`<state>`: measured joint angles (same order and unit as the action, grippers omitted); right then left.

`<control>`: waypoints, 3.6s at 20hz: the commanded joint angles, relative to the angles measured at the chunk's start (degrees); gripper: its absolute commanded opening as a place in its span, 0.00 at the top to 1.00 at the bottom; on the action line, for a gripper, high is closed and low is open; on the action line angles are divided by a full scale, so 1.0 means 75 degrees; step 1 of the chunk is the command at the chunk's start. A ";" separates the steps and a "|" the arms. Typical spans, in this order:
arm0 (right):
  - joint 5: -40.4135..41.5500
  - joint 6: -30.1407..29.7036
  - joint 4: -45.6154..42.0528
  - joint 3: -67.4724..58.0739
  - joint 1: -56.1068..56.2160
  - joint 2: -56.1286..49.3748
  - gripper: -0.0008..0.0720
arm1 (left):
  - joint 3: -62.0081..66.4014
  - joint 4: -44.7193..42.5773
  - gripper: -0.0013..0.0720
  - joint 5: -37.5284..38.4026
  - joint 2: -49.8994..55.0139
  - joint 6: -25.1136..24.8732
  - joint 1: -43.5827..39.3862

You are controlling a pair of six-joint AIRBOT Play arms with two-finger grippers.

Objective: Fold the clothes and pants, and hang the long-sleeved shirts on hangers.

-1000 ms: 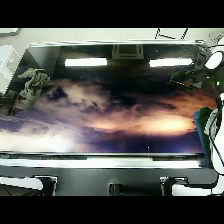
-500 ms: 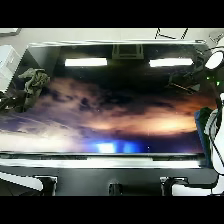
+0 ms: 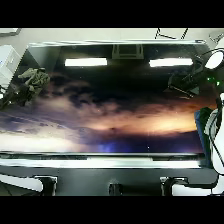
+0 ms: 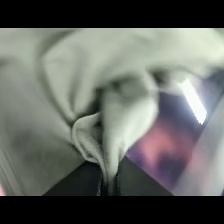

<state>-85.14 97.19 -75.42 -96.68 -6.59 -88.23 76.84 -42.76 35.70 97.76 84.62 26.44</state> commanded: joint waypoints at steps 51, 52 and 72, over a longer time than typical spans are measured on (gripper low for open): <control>0.2043 -0.1480 0.1950 0.7015 0.0009 0.1716 0.72 | -0.3357 -0.0962 0.96 0.1457 -0.1731 0.0831 -0.5581; 0.2040 -0.1472 0.1973 0.6939 0.0006 0.1682 0.94 | -0.3273 -0.0994 0.95 0.1501 -0.1816 0.0644 -0.5552; 0.0274 -0.1684 0.0842 -0.1049 -0.0006 0.4022 0.94 | -0.0504 -0.4505 0.95 0.2690 -0.8297 0.0895 -0.3681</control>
<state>-76.62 84.55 -68.60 -103.74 -6.59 -59.18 75.40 -72.86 52.86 38.92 90.21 -1.41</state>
